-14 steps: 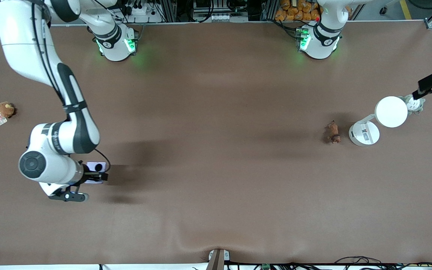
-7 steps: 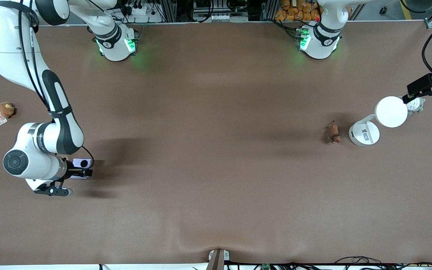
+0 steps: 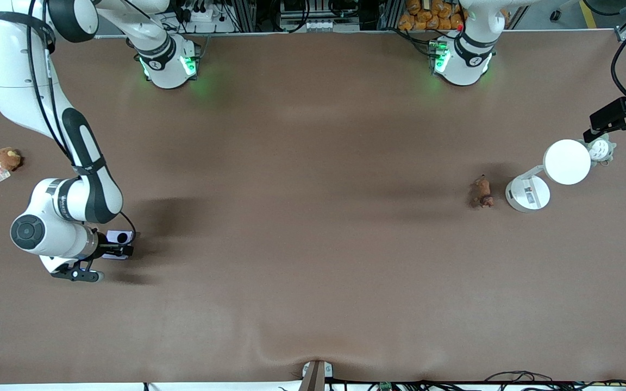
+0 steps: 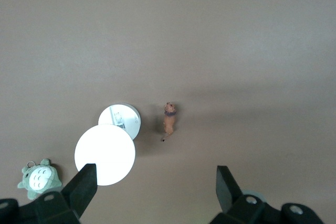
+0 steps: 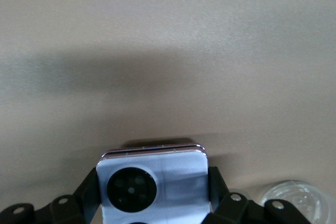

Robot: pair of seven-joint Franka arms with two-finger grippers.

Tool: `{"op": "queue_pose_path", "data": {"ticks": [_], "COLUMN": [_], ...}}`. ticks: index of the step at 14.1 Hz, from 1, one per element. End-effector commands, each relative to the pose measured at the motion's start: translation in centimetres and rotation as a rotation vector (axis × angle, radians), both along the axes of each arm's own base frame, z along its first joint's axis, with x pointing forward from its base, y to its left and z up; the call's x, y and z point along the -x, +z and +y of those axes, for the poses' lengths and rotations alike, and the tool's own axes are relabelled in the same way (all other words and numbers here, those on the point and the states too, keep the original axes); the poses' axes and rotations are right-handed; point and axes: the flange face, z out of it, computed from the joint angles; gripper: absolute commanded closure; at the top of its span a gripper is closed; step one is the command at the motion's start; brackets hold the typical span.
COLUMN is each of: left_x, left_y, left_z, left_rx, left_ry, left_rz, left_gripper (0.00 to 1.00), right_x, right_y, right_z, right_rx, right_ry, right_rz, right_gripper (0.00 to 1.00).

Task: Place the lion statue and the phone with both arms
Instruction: 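Carry the white phone with the right gripper toward the glass cup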

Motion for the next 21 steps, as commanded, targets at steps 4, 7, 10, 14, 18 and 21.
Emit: {"op": "queue_pose_path", "data": {"ticks": [4, 7, 10, 14, 18, 21], "left_x": [0.5, 0.7, 0.6, 0.7, 0.8, 0.8], "left_y": [0.0, 0.0, -0.2, -0.1, 0.2, 0.1], "left_z": [0.2, -0.3, 0.1, -2.5, -2.1, -1.3], "left_rx": [0.01, 0.01, 0.01, -0.075, -0.094, -0.091], "left_ry": [-0.015, -0.019, -0.016, -0.058, -0.049, -0.038], "left_rz": [0.001, 0.012, 0.015, 0.017, 0.015, 0.017], "left_gripper": [0.0, 0.0, 0.0, 0.0, 0.0, 0.0], "right_x": [0.3, 0.7, 0.6, -0.8, -1.0, 0.5], "right_y": [-0.5, -1.0, -0.7, 2.7, 11.1, 19.8], "right_z": [-0.9, -0.7, -0.4, 0.2, 1.2, 1.4], "right_rx": [-0.001, -0.002, -0.002, 0.0, 0.001, -0.021], "right_ry": [0.001, 0.003, 0.007, 0.013, 0.097, 0.127], "right_rz": [-0.007, 0.0, -0.003, -0.047, -0.062, -0.066], "right_gripper": [0.33, 0.0, 0.0, 0.0, 0.0, 0.0]}}
